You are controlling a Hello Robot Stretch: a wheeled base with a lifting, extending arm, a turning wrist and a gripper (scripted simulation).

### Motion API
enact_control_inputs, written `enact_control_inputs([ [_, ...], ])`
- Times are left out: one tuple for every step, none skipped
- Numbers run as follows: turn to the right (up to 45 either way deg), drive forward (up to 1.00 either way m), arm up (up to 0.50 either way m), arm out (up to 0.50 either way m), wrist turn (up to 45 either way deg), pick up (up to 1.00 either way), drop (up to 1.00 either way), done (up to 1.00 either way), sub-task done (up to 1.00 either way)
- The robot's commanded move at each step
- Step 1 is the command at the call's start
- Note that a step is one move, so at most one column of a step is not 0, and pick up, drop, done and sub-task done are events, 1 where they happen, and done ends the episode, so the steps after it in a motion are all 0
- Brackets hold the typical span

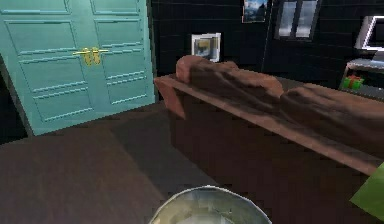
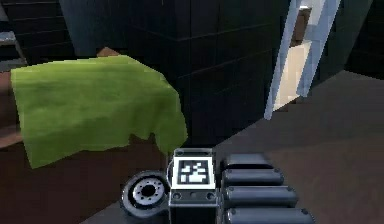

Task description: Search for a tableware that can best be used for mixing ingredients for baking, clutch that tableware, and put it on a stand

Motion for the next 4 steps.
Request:
enact_control_inputs([
  [9.0,0.00,0.00,0.00,0.0,0.00,0.00,0.00,0.00],
  [-45.0,0.00,0.00,0.00,0.0,0.00,0.00,0.00,0.00],
  [-6.0,0.00,0.00,0.00,0.0,0.00,0.00,0.00,0.00],
  [45.0,0.00,0.00,0.00,0.0,0.00,0.00,0.00,0.00],
])
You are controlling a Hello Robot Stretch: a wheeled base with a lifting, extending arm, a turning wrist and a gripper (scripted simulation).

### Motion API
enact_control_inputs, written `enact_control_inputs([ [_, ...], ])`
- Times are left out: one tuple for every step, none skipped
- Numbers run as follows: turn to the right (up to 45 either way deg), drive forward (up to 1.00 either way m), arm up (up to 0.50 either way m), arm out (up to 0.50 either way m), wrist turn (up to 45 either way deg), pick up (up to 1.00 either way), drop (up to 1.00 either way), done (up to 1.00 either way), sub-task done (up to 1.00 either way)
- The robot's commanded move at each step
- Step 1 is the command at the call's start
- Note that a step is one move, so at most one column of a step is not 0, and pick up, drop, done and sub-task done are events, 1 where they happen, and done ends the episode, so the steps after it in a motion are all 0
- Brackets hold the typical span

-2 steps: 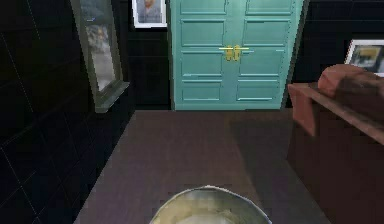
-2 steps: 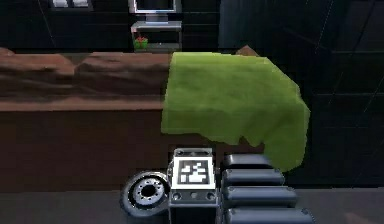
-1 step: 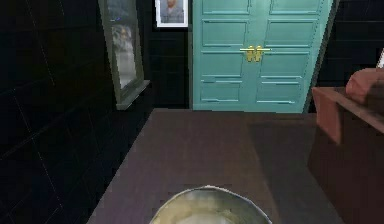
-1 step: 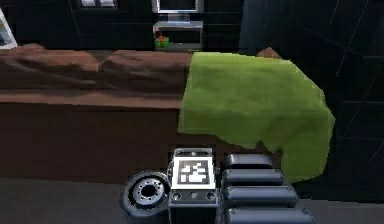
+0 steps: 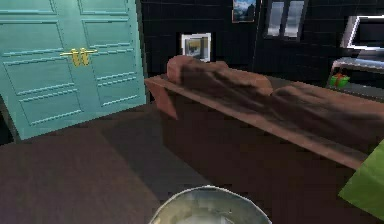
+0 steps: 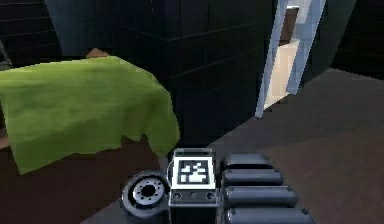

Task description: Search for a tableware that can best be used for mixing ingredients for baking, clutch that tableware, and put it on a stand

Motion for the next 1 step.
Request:
enact_control_inputs([
  [3.0,0.00,0.00,0.00,0.0,0.00,0.00,0.00,0.00],
])
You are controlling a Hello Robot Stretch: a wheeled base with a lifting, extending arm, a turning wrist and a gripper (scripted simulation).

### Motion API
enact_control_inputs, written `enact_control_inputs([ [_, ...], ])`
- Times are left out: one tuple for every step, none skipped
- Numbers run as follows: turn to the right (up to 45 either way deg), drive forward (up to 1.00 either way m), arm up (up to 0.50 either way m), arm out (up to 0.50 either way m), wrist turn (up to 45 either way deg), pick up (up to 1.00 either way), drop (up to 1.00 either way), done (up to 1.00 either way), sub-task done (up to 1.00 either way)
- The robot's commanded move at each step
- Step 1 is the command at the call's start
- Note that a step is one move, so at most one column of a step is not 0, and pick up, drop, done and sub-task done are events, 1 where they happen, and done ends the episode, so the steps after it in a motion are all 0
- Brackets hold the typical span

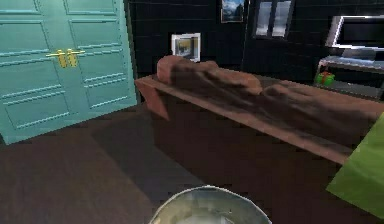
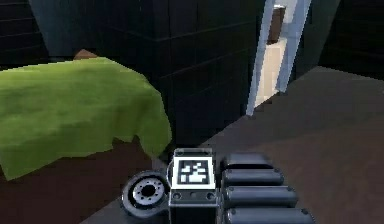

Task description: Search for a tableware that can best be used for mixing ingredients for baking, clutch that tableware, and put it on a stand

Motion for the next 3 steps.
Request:
enact_control_inputs([
  [-45.0,0.00,0.00,0.00,0.0,0.00,0.00,0.00,0.00],
  [-45.0,0.00,0.00,0.00,0.0,0.00,0.00,0.00,0.00],
  [-33.0,0.00,0.00,0.00,0.0,0.00,0.00,0.00,0.00],
])
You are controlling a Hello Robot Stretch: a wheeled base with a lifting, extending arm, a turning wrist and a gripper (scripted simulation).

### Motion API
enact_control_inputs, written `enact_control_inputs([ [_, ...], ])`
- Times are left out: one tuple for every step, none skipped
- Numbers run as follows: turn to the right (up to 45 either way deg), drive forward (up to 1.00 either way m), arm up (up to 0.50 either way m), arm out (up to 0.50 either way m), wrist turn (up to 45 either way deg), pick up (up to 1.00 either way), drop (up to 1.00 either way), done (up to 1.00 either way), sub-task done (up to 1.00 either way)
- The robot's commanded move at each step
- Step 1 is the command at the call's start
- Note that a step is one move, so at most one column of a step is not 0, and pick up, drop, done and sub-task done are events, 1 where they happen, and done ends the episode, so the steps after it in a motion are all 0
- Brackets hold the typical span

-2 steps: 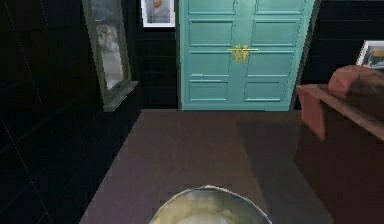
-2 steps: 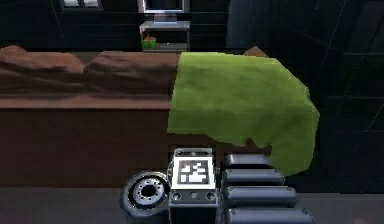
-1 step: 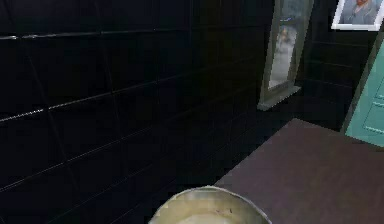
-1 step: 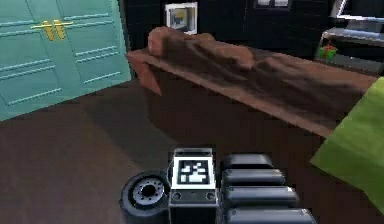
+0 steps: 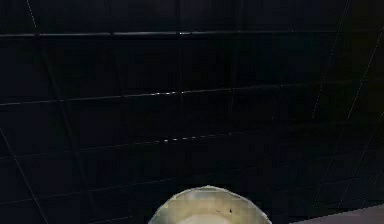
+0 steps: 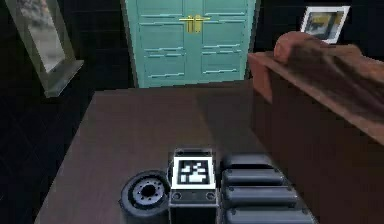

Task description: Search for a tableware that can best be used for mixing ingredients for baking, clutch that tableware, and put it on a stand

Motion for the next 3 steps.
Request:
enact_control_inputs([
  [0.0,0.30,0.00,0.00,0.0,0.00,0.00,0.00,0.00],
  [-45.0,0.00,0.00,0.00,0.0,0.00,0.00,0.00,0.00],
  [-45.0,0.00,0.00,0.00,0.0,0.00,0.00,0.00,0.00],
])
